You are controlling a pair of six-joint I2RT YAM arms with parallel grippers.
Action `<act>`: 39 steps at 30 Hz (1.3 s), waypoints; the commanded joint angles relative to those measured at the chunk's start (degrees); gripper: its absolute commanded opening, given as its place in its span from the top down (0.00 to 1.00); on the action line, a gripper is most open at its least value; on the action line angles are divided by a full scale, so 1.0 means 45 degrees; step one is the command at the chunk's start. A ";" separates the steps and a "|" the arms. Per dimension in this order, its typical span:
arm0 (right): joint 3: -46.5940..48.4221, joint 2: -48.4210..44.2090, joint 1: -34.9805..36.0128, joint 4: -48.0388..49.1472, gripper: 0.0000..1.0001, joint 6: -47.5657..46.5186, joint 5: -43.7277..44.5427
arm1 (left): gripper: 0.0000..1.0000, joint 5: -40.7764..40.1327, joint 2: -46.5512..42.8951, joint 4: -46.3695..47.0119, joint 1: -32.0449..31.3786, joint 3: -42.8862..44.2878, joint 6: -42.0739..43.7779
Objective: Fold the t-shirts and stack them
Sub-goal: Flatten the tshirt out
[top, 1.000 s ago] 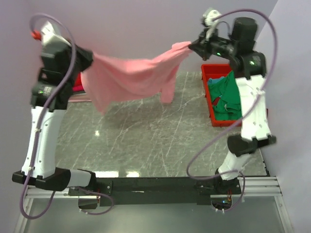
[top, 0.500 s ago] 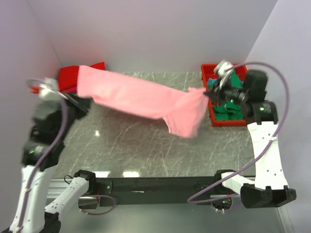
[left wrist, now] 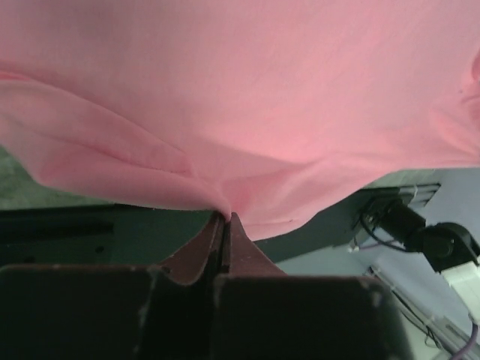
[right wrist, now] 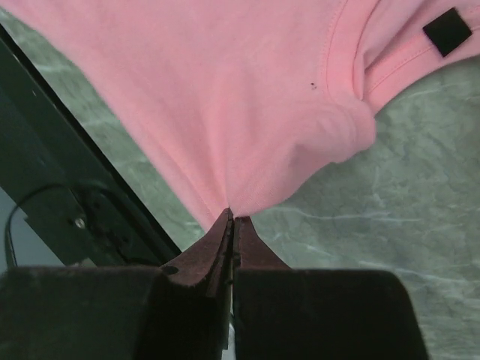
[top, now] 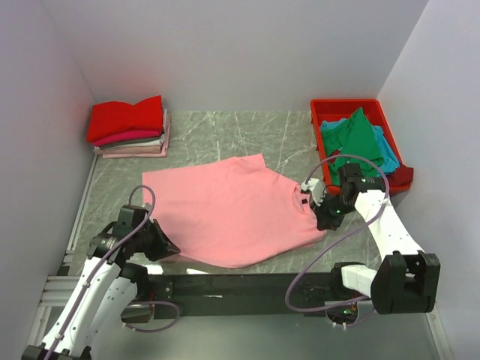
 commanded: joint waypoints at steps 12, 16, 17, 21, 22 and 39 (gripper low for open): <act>0.1639 -0.0730 -0.0051 -0.1814 0.52 -0.1531 0.0809 | 0.56 0.1840 0.0952 -0.2501 -0.0409 0.3126 0.1904; 0.3084 -0.0380 -0.0070 -0.0998 0.43 -0.0657 -0.0263 | 0.37 0.0540 0.0931 -0.1976 -0.0409 0.5742 0.1945; 0.3647 0.0182 -0.0070 -0.0627 0.41 -0.0265 -0.0575 | 0.37 0.0204 0.0970 -0.1626 -0.0409 0.5864 0.1926; 0.5542 0.3402 0.0299 0.1541 0.43 0.2679 -0.2568 | 0.32 -0.1613 0.1496 0.2561 -0.0409 0.5223 0.2139; 0.6186 0.4281 0.0456 0.1545 0.45 0.3036 -0.2996 | 0.32 -0.1790 0.2001 0.3544 -0.0409 0.4950 0.2392; 1.6521 1.4931 0.2917 0.3048 0.46 0.9073 0.0122 | 0.17 -0.7787 0.4448 0.8847 -0.0330 0.4520 0.7588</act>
